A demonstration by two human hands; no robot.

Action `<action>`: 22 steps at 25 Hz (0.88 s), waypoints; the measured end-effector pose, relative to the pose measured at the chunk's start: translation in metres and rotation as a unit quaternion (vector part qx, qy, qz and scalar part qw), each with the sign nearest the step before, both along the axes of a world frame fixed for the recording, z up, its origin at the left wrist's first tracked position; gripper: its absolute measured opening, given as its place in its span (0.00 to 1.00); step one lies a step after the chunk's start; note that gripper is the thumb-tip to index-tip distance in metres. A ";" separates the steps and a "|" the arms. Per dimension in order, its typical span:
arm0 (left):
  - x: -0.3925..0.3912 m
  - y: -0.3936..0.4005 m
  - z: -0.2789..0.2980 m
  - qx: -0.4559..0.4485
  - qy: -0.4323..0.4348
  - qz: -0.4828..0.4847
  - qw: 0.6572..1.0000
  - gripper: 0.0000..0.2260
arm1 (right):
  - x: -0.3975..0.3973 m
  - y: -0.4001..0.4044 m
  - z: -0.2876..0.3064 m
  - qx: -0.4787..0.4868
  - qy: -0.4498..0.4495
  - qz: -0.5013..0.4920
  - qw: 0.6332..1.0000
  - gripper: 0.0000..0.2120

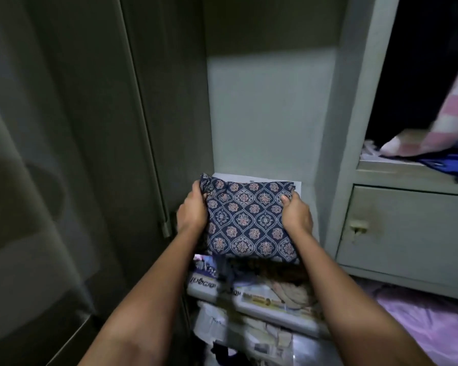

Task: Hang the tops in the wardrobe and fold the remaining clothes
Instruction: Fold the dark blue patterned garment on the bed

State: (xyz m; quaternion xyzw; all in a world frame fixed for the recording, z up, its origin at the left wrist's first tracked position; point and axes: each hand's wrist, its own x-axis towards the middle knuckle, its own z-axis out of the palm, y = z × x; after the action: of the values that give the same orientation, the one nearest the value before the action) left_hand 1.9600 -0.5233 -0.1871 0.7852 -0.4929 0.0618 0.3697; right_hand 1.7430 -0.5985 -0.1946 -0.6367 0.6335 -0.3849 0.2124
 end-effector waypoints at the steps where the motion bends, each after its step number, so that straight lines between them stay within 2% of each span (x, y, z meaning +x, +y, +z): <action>1: 0.005 -0.021 0.000 -0.001 0.004 -0.011 1.000 0.15 | 0.004 -0.016 0.001 0.003 0.001 -0.012 1.000 0.21; 5: 0.023 -0.111 0.005 -0.006 0.030 -0.039 0.999 0.15 | 0.019 -0.086 0.013 0.005 0.002 -0.074 0.997 0.21; 7: 0.023 -0.148 0.002 0.012 -0.017 -0.013 1.000 0.20 | 0.027 -0.112 0.014 0.005 0.059 -0.101 0.993 0.24; 9: 0.006 -0.173 -0.007 0.019 -0.085 -0.034 0.996 0.22 | 0.042 -0.132 0.006 -0.012 0.108 -0.074 0.991 0.26; 10: -0.007 -0.183 -0.014 0.038 -0.095 -0.074 0.992 0.22 | 0.051 -0.140 -0.002 -0.014 0.132 -0.040 0.990 0.25; 12: -0.027 -0.194 -0.038 0.136 -0.060 -0.147 0.978 0.22 | 0.070 -0.148 -0.023 0.011 0.185 0.024 0.982 0.24; 13: -0.031 -0.198 -0.053 0.195 -0.034 -0.166 0.966 0.23 | 0.077 -0.149 -0.036 0.035 0.215 0.052 0.974 0.24; 15: -0.026 -0.204 -0.079 0.280 -0.051 -0.184 0.941 0.26 | 0.080 -0.149 -0.060 0.085 0.289 0.084 0.950 0.25; 18: -0.008 -0.213 -0.091 0.306 -0.110 -0.175 0.929 0.31 | 0.070 -0.156 -0.078 0.107 0.345 0.048 0.931 0.32; 22: 0.003 -0.219 -0.086 0.316 -0.111 -0.139 0.932 0.41 | 0.062 -0.160 -0.078 0.148 0.339 -0.016 0.929 0.44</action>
State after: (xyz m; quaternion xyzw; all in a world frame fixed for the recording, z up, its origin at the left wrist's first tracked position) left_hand 1.9626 -0.7426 -0.2734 0.7730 -0.6293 -0.0624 0.0498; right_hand 1.8050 -0.7583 -0.2725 -0.6802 0.7278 -0.0514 0.0707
